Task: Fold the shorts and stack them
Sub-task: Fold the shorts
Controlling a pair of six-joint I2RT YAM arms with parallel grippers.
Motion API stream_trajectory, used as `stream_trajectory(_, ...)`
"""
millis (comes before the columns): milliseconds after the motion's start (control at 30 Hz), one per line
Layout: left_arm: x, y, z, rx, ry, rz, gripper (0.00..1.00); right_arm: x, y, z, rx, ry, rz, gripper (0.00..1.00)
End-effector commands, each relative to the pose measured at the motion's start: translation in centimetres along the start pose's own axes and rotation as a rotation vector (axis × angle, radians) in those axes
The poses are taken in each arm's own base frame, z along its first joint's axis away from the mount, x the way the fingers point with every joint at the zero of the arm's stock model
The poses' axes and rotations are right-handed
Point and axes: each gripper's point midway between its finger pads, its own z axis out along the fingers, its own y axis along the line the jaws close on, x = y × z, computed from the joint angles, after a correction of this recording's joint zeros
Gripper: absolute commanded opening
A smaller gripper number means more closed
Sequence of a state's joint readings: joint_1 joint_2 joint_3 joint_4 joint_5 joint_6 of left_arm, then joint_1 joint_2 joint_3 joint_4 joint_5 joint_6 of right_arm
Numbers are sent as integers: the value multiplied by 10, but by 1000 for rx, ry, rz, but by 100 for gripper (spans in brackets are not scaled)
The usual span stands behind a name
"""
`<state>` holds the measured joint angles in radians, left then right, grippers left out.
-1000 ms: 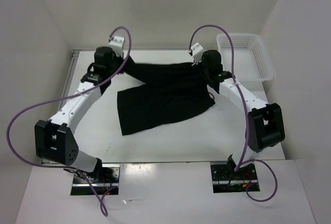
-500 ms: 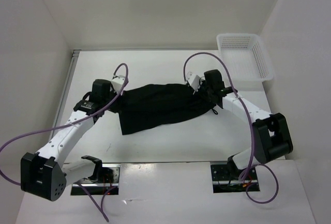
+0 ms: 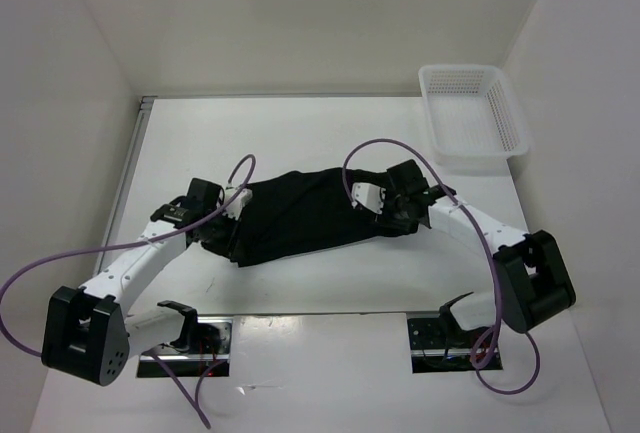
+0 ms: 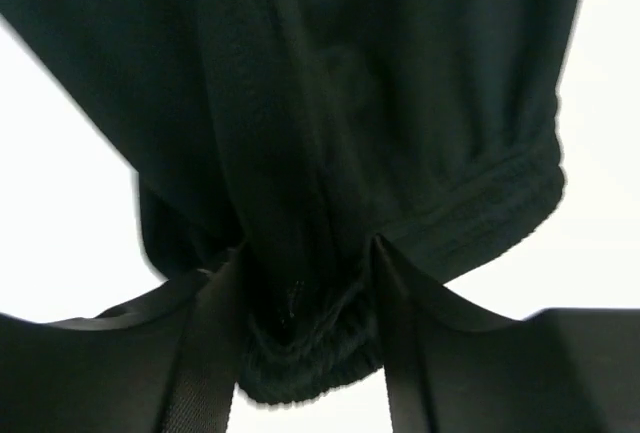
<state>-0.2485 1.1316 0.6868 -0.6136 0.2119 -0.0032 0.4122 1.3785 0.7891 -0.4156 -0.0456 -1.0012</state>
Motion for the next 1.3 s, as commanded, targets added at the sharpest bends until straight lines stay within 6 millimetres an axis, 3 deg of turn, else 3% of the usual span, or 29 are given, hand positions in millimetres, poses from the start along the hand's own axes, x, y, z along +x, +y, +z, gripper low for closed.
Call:
stream_trajectory(0,3,-8,-13,32,36,-7,56,-9,4,-24,-55,-28,-25,56)
stream_trajectory(33,-2,-9,-16,31,29,-5,57,-15,4,-31,-74,-48,-24,57)
stream_trajectory(67,-8,-6,-18,17,18,-2,57,-36,-3,-44,-85,-121,-6,58)
stream_trajectory(133,-58,1,-25,-28,-135,36,57,-52,0,-68,-117,-189,28,64)
stream_trajectory(200,-99,27,-36,-84,-265,-4,51,-74,-11,-87,-105,-288,131,64)
stream_trajectory(233,-137,42,-45,-125,-374,-1,51,-78,-16,-90,-102,-315,170,64)
stream_trajectory(300,-166,64,-53,-137,-451,-27,51,-77,-25,-86,-110,-328,336,63)
stream_trajectory(333,-172,68,-44,-135,-438,-31,53,-75,-31,-72,-103,-319,393,63)
stream_trajectory(400,-189,65,-40,-113,-453,-10,56,-57,-40,-50,-41,-235,526,63)
stream_trajectory(433,-182,70,-22,-133,-401,-23,58,-49,-39,-28,-25,-201,618,68)
stream_trajectory(467,-187,74,-18,-160,-400,-21,60,-39,-43,-20,9,-169,666,71)
stream_trajectory(533,-182,89,0,-226,-357,-36,63,-23,-46,-9,58,-111,723,75)
stream_trajectory(667,-180,95,21,-222,-321,-44,70,-6,-40,3,80,-28,793,82)
stream_trajectory(767,-181,100,35,-221,-313,-45,72,15,-42,7,110,44,870,84)
stream_trajectory(833,-180,100,46,-222,-295,-43,72,27,-55,4,165,73,902,84)
stream_trajectory(933,-181,99,58,-215,-279,-37,68,30,-63,-1,194,68,911,84)
stream_trajectory(967,-181,99,58,-215,-279,-37,63,28,-67,-3,201,60,910,84)
stream_trajectory(1133,-162,91,77,-187,-209,-34,48,31,-53,-6,167,83,913,84)
stream_trajectory(1267,-152,83,77,-148,-181,-37,54,42,-51,-5,165,96,927,84)
